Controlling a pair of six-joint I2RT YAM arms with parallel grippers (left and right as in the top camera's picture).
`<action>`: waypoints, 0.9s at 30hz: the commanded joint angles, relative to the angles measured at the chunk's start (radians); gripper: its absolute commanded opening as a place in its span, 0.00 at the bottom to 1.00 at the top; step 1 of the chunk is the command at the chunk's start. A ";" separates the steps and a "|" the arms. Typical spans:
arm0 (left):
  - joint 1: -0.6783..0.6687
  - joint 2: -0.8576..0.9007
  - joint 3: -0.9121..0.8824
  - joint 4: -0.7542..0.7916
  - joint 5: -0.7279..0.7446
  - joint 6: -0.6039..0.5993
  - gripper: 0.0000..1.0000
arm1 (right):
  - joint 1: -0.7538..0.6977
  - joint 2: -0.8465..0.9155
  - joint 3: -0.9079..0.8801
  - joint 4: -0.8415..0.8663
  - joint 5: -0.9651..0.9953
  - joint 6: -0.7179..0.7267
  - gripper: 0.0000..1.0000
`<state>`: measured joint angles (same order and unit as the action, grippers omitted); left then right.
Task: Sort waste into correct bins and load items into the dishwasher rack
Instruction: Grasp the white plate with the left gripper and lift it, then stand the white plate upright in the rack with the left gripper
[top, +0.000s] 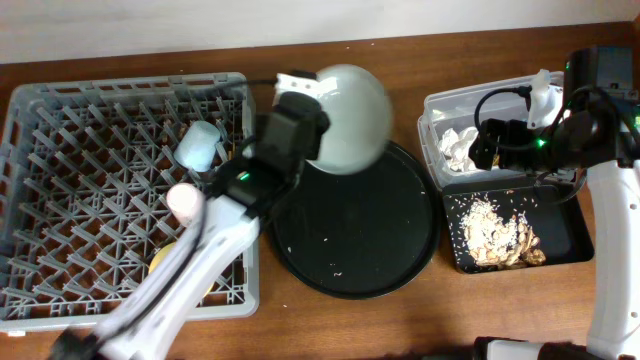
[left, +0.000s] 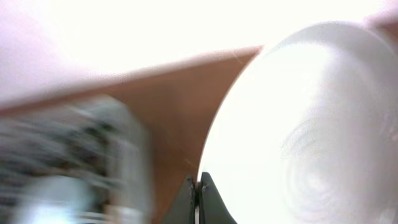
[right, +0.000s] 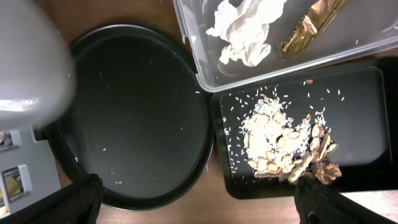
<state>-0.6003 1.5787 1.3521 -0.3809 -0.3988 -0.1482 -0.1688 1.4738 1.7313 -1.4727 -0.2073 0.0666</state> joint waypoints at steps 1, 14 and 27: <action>0.038 -0.150 0.019 0.006 -0.526 0.332 0.00 | -0.002 -0.006 0.006 0.000 0.006 -0.007 0.99; 0.446 0.104 0.019 0.217 -0.566 0.540 0.00 | -0.002 -0.006 0.006 0.000 0.006 -0.007 0.99; 0.290 0.109 0.018 0.228 -0.614 0.516 0.00 | -0.002 -0.006 0.006 0.000 0.006 -0.007 0.99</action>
<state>-0.3019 1.6867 1.3632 -0.1425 -0.9894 0.3775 -0.1688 1.4738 1.7313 -1.4734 -0.2073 0.0669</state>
